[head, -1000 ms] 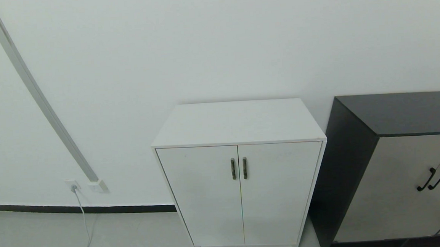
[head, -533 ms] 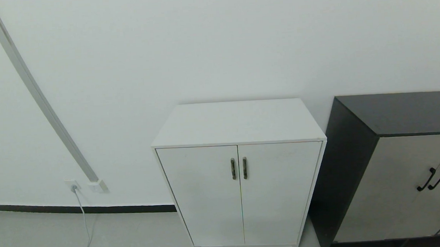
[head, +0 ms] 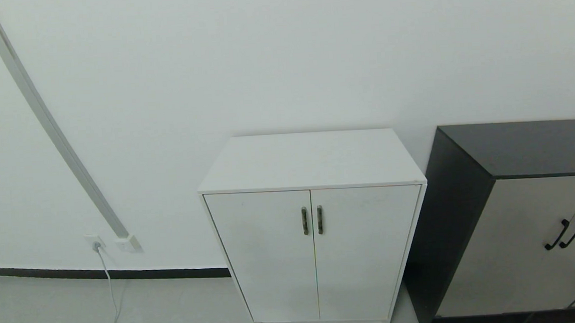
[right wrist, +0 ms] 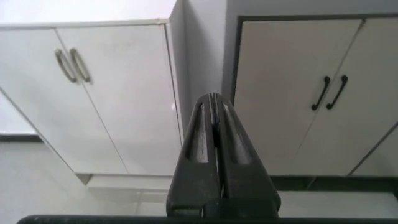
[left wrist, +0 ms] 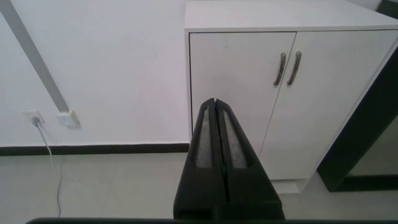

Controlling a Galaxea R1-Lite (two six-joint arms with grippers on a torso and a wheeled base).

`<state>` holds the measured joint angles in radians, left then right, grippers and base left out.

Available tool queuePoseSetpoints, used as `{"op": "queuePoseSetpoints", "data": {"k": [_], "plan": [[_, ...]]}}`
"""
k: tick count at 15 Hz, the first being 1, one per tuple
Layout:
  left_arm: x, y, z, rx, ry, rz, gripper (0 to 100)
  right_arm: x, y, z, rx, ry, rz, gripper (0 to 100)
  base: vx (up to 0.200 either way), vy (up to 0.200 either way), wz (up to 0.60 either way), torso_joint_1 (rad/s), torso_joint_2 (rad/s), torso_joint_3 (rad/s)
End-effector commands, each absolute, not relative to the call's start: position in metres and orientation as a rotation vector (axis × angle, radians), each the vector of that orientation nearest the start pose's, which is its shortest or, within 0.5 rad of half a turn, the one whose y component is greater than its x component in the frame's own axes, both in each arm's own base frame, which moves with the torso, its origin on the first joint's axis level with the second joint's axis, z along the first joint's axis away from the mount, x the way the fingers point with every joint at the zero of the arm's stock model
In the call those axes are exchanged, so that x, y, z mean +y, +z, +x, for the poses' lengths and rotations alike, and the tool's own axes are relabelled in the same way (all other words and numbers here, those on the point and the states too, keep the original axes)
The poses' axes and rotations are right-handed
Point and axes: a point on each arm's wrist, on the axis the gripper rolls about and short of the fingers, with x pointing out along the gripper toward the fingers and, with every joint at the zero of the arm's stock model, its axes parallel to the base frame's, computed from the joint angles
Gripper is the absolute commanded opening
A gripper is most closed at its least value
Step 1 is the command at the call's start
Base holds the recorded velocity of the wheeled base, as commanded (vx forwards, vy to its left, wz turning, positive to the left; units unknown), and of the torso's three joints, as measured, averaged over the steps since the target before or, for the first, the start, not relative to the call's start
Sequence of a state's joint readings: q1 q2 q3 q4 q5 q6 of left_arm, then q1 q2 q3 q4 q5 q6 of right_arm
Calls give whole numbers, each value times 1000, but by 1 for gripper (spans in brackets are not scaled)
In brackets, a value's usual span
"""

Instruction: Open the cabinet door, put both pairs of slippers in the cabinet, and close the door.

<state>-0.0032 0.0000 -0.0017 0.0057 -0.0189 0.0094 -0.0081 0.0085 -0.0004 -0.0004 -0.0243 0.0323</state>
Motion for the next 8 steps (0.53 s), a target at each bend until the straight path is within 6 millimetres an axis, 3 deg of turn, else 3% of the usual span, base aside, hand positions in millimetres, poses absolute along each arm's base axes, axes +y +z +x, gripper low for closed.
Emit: {"op": "queuePoseSetpoints", "data": {"k": [1,8], "plan": [[0,75,-23,5,-21,9,0,-1,76,-23,-4,-72,68,0,0,0,0,0,0,0],[0,75,-23,5,-21,8,0,-2,76,-23,-7,-86,87,0,0,0,0,0,0,0]]}}
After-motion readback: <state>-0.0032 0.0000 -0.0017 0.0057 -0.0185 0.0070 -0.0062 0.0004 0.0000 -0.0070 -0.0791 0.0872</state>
